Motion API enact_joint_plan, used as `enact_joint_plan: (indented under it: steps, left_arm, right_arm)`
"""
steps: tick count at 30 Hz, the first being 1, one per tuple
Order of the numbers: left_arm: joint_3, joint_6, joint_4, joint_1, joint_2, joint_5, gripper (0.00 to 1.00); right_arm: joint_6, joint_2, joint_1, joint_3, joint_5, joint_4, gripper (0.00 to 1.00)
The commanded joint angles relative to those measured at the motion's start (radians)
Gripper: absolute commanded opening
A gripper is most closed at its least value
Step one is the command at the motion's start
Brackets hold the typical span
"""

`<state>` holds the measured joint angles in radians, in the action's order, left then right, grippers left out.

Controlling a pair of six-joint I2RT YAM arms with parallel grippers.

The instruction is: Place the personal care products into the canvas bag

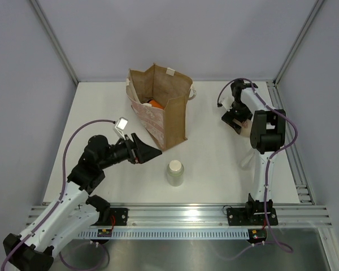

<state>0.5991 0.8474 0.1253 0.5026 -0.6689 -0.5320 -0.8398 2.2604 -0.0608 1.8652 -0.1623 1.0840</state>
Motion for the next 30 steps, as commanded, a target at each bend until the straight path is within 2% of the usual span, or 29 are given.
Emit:
enact_joint_plan:
  steps: [1,3,4,7,11,17,25,30]
  left_arm:
    - [0.083,0.002,-0.085,0.028,-0.036,0.029,0.99]
    - [0.103,-0.004,-0.090,0.050,-0.058,0.041,0.99]
    - [0.123,-0.007,-0.090,0.057,-0.079,0.047,0.99]
    - [0.189,-0.042,-0.058,0.102,-0.122,0.110,0.99]
    - [0.298,-0.100,-0.023,0.192,-0.265,0.193,0.99]
    - [0.438,-0.168,0.016,0.298,-0.469,0.265,0.99]
    - [0.580,-0.146,0.025,0.366,-0.728,0.305,0.99]
    - [0.651,-0.079,0.016,0.379,-0.850,0.328,0.99]
  right_arm:
    - [-0.001,0.050,-0.005,0.008,0.096,0.071,0.67]
    - [0.019,0.016,-0.005,0.006,0.158,0.067,0.56]
    - [0.027,0.002,-0.004,0.006,0.197,0.065,0.43]
    - [0.067,-0.045,0.001,0.008,0.292,0.068,0.31]
    - [0.158,-0.093,0.022,0.000,0.481,0.067,0.22]
    - [0.316,-0.119,0.029,-0.066,0.654,0.004,0.13]
    - [0.396,-0.110,0.038,-0.098,0.782,-0.029,0.08]
    - [0.421,-0.130,0.061,-0.130,0.875,-0.050,0.06]
